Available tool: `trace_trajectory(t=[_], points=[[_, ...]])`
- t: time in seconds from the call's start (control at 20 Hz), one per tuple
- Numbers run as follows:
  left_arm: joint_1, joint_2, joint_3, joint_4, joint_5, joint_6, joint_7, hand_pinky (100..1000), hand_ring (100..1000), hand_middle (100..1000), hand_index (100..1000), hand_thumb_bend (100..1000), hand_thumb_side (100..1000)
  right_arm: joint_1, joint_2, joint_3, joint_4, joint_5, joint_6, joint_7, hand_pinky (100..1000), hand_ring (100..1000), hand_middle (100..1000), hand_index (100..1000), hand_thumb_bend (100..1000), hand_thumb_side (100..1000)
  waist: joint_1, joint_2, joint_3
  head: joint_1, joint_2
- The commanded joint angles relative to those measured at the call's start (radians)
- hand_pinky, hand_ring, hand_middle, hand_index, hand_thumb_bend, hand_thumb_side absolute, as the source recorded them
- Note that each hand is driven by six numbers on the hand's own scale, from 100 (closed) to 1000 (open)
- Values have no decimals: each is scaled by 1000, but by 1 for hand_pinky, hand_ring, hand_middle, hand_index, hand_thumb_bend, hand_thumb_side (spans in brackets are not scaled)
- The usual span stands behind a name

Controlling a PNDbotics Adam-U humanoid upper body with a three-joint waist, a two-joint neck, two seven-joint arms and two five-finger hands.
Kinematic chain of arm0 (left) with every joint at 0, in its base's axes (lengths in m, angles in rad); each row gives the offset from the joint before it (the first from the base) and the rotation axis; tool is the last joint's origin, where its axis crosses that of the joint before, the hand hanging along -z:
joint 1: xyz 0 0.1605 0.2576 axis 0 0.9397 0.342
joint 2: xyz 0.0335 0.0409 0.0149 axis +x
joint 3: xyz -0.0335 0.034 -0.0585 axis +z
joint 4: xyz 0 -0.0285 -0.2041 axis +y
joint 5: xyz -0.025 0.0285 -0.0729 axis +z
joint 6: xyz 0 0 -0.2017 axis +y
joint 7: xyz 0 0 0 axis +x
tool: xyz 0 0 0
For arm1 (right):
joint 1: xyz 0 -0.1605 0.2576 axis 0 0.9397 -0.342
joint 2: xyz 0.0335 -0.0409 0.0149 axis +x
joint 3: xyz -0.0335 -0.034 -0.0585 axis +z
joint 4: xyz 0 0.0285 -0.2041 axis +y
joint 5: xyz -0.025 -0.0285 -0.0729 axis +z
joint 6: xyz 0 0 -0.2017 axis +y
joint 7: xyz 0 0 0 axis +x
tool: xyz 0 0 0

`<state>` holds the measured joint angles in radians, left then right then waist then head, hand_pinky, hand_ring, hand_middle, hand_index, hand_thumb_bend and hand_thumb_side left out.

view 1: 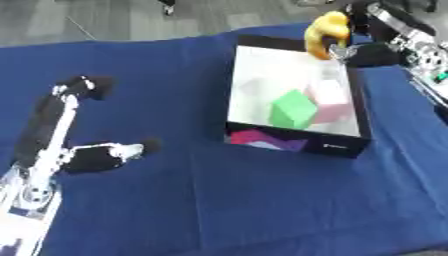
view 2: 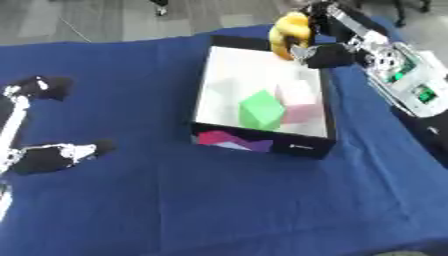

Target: Pick up the objects with one hand, pass them to the other hand, and then place them into the box on the other side of the table.

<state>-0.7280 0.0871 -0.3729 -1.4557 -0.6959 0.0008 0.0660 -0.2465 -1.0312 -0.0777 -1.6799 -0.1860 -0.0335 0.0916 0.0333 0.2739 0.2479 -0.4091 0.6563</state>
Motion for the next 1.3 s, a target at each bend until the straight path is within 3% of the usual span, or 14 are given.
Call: trace_trajectory(t=[0.05,0.1,0.25,0.45,0.65,0.75,0.9,1.0,1.05,1.1,1.15,1.2,1.25,1.3], points=[[-8,4,8,-18,2,0,3,771,656,622,794,910,556,-7,-21,-7,2,38,-16,24,790,743,471,769,314,100,11,-27,1,-1,-12],[-8,3,8,-18,2,0,3,771,656,622,794,911,557,-7,-20,-7,3,53,-20,33,818,788,556,824,428,100,10,-27,1,0,-12],[-7,3,9,-17,2,1,5,771,656,622,794,911,557,-6,-19,-10,5,118,-37,59,855,859,683,902,550,151,10,-27,0,4,-10],[-5,3,10,-16,2,2,6,771,656,622,795,908,558,-5,-14,-19,11,175,-48,52,874,908,748,941,559,232,10,-28,-1,11,-8],[-5,4,13,-18,3,4,9,771,656,622,795,912,555,0,-11,-24,5,173,-45,28,874,909,746,945,550,224,11,-29,-3,11,-6],[-4,4,16,-18,3,5,12,771,656,622,795,909,557,5,-9,-31,-2,152,-36,12,869,899,731,957,518,227,11,-29,-3,13,-5],[-5,9,16,-24,-17,-5,13,771,664,628,796,915,540,18,-10,-42,-22,83,-12,-50,862,879,698,962,340,290,11,-32,-5,20,-3],[-3,8,23,-18,-26,-8,16,772,658,624,796,883,564,26,-12,-57,-45,11,-3,-105,867,880,693,945,100,475,10,-35,-7,30,-2],[-1,8,30,-13,-17,-3,23,773,656,623,795,825,566,32,-13,-70,-70,-32,-13,-138,869,882,692,936,100,559,9,-37,-9,38,0],[0,10,37,-10,-6,3,31,773,656,623,795,825,566,43,-16,-83,-99,-77,-28,-168,869,882,692,936,100,559,8,-39,-10,46,2],[1,15,47,-12,7,9,45,774,651,619,787,678,538,55,-18,-99,-130,-114,-47,-194,872,886,700,945,100,500,7,-43,-12,58,6],[0,23,59,-17,23,17,61,775,652,619,785,617,512,72,-20,-117,-167,-150,-70,-217,874,891,707,952,100,425,6,-47,-14,72,9],[-2,34,70,-25,38,26,76,779,657,623,785,588,506,94,-19,-136,-204,-179,-91,-235,876,895,712,959,100,336,5,-51,-15,85,11],[-4,46,81,-35,51,36,88,779,657,624,785,580,505,119,-16,-154,-239,-202,-106,-247,876,896,713,960,100,324,4,-55,-17,96,12]])
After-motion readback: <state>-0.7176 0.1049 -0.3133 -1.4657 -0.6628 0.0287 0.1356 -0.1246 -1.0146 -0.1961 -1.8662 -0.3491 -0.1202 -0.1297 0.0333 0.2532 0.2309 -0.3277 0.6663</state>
